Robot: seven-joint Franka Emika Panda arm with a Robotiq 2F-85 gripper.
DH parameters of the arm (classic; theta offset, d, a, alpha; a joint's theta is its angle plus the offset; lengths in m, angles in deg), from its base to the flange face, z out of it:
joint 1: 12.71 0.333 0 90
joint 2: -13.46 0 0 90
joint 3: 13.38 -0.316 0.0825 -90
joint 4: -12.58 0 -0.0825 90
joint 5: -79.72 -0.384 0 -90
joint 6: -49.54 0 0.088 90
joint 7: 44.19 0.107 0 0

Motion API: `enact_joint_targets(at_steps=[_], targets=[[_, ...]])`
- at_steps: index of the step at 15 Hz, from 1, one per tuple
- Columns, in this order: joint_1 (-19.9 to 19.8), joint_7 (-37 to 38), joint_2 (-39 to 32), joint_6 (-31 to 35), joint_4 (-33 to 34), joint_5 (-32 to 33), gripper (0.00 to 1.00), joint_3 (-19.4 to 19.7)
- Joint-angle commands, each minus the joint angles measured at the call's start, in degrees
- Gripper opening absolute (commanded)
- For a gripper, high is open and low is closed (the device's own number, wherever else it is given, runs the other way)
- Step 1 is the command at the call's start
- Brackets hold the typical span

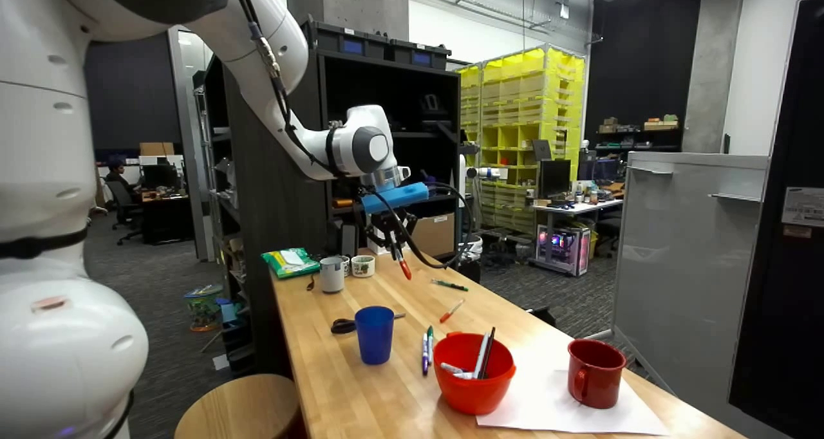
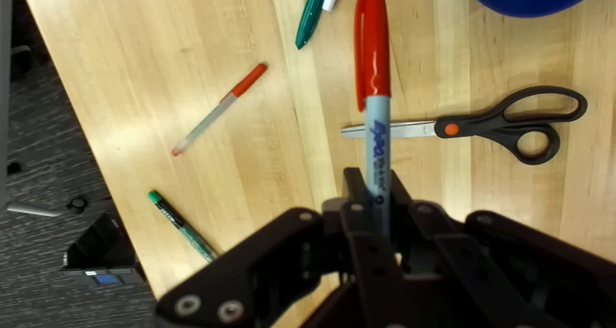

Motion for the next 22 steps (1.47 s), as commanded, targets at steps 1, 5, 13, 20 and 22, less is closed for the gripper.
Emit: enact_joint_targets(at_steps=[1,5,13,20,22], targets=[[0.51,-5.52,-7.73,-6.21,9.2,-1.08,0.03,-2.09],[0.46,-10.99,-15.93,-12.64,19.09,-1.52,0.03,-4.85],[1.61,-19.56,-31.11,-25.41,38.4,-1.01,0.03,-8.15],[2.9,-25.82,-41.3,-29.55,50.65,-1.37,0.03,-8.94],[3.16,-27.0,-43.63,-30.33,53.37,-1.8,0.03,-9.05]])
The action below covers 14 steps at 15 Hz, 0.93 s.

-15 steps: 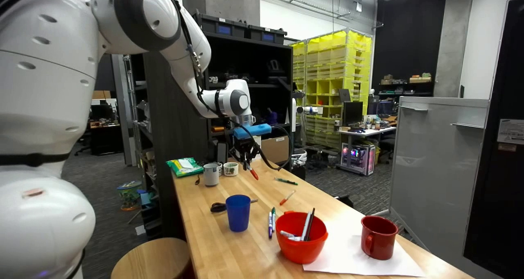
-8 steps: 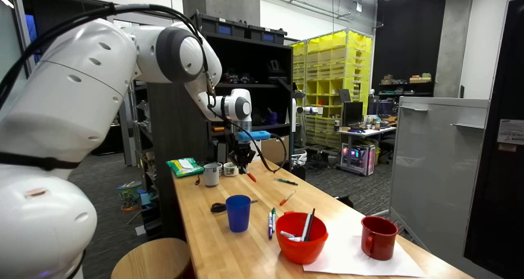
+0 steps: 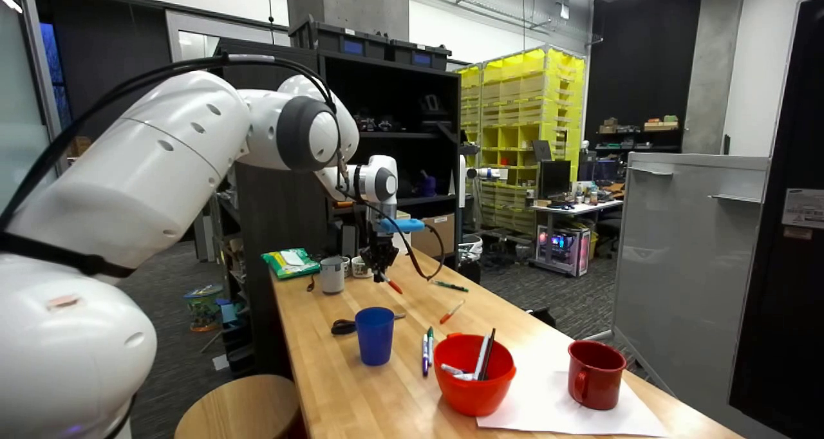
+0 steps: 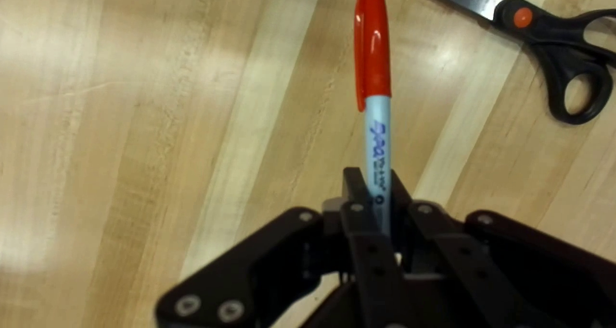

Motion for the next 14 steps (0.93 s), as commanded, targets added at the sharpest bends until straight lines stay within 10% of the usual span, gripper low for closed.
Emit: enact_joint_targets(at_steps=[1,6,8,14], targets=[[0.78,-2.98,-5.69,-3.43,8.06,-1.24,0.03,-0.43],[1.13,-5.32,-9.55,-4.55,12.65,-2.55,0.03,-0.65],[1.24,-5.99,-10.52,-4.83,13.97,-3.08,0.37,-0.59],[1.45,-6.45,-10.78,-5.23,15.52,-4.33,0.74,-0.43]])
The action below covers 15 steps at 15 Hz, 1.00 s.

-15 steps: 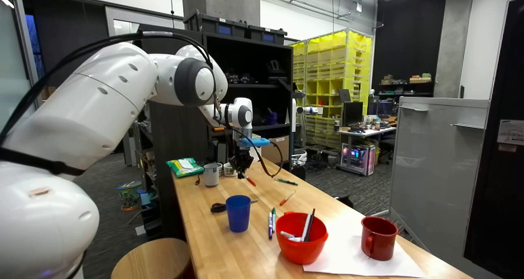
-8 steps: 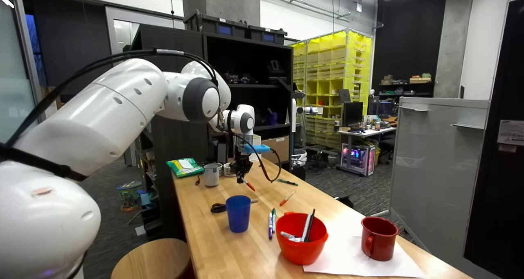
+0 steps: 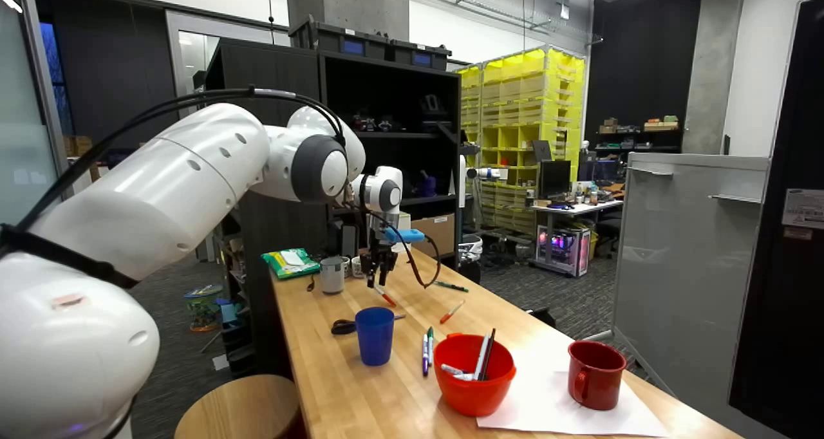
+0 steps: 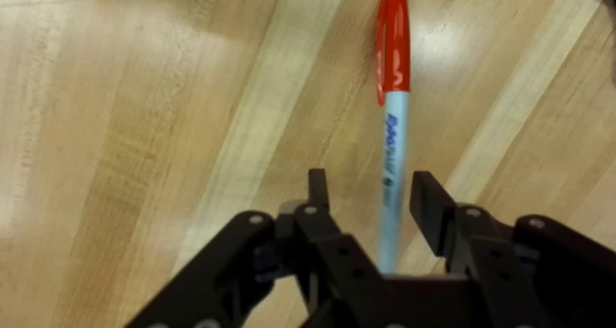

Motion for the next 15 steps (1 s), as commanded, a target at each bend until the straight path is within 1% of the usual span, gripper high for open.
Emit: enact_joint_targets(at_steps=[1,3,4,5,12,14,15], targets=[[0.5,-0.73,-1.23,-1.5,3.35,-0.53,0.81,-0.07],[0.52,-0.55,-0.53,-1.24,3.09,-0.45,0.95,0.03],[0.56,-0.27,0.05,-1.24,2.76,-0.38,0.99,0.12],[0.64,0.2,0.46,-1.47,2.61,-0.35,1.0,0.25],[1.16,3.83,6.55,-0.68,-1.73,0.34,1.0,0.93],[1.36,5.39,9.01,-0.44,-3.77,0.46,1.0,0.93],[1.12,6.39,10.94,0.4,-5.94,0.53,1.0,0.43]])
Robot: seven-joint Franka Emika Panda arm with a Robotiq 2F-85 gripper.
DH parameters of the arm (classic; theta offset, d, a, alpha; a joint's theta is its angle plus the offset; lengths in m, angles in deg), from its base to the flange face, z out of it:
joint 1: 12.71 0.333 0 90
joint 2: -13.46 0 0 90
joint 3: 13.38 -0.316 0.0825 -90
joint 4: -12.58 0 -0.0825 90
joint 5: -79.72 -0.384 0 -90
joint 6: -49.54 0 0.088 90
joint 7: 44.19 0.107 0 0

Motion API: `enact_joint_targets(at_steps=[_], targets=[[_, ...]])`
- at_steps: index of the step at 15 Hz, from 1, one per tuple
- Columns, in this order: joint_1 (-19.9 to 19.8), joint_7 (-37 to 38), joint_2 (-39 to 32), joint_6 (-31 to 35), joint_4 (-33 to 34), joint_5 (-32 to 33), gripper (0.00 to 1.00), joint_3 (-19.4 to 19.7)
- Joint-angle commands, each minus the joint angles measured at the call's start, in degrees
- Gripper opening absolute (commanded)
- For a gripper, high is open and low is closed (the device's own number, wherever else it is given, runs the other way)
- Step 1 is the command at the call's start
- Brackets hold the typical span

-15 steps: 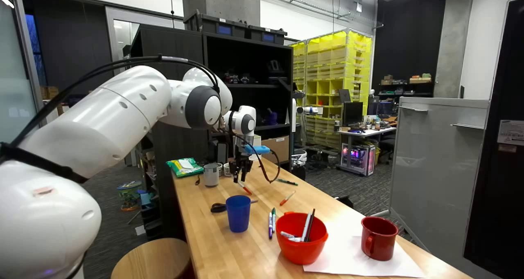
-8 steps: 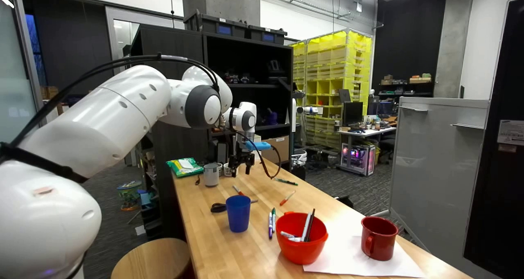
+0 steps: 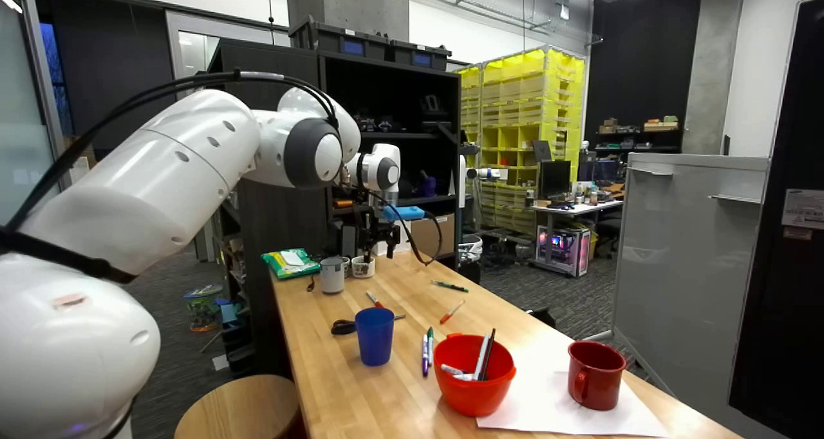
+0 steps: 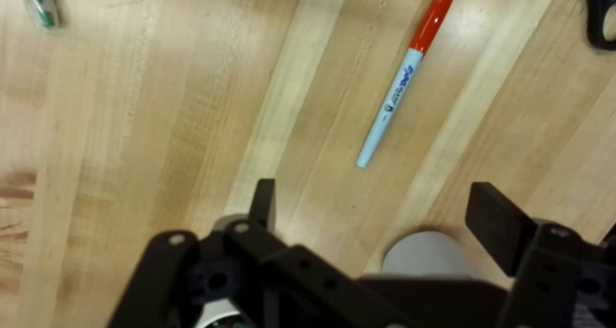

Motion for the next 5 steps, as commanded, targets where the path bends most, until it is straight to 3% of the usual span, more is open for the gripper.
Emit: enact_joint_targets(at_steps=[1,2,5], targets=[[0.8,4.04,8.08,0.95,-8.6,0.55,1.0,0.29],[0.48,1.53,2.27,-0.18,-1.69,-0.18,1.0,0.24],[0.49,1.7,2.96,-0.2,-2.19,-0.18,1.0,0.24]])
